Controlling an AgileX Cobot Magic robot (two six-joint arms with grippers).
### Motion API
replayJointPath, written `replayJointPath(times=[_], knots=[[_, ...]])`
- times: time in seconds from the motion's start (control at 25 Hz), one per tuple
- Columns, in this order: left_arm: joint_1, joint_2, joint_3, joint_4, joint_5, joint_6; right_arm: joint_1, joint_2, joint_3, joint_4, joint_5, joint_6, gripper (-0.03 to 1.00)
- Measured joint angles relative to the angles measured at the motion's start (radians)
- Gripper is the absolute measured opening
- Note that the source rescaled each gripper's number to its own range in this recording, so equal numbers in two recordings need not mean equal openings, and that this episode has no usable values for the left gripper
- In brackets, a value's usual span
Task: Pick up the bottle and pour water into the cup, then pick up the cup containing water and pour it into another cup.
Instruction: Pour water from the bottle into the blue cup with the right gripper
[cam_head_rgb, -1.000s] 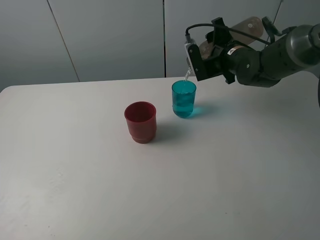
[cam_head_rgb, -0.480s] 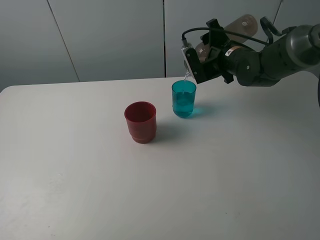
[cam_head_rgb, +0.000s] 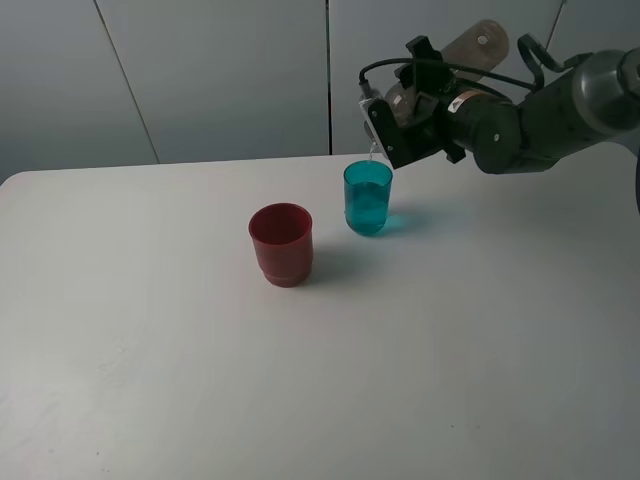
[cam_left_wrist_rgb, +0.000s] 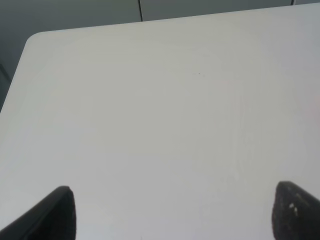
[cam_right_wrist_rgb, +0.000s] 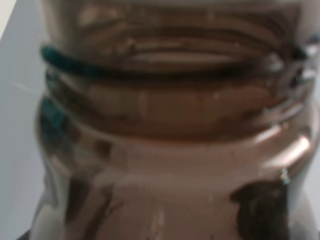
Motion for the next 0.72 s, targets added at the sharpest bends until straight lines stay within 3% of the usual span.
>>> replayJointPath(times=[0.2, 0.72], knots=[[0.000, 0.000, 0.000, 0.000, 0.000, 0.000, 0.000, 0.000, 0.000, -0.048, 0.000, 0.000, 0.04], [0.000, 0.000, 0.000, 0.000, 0.000, 0.000, 0.000, 0.000, 0.000, -0.050, 0.000, 0.000, 0.04]])
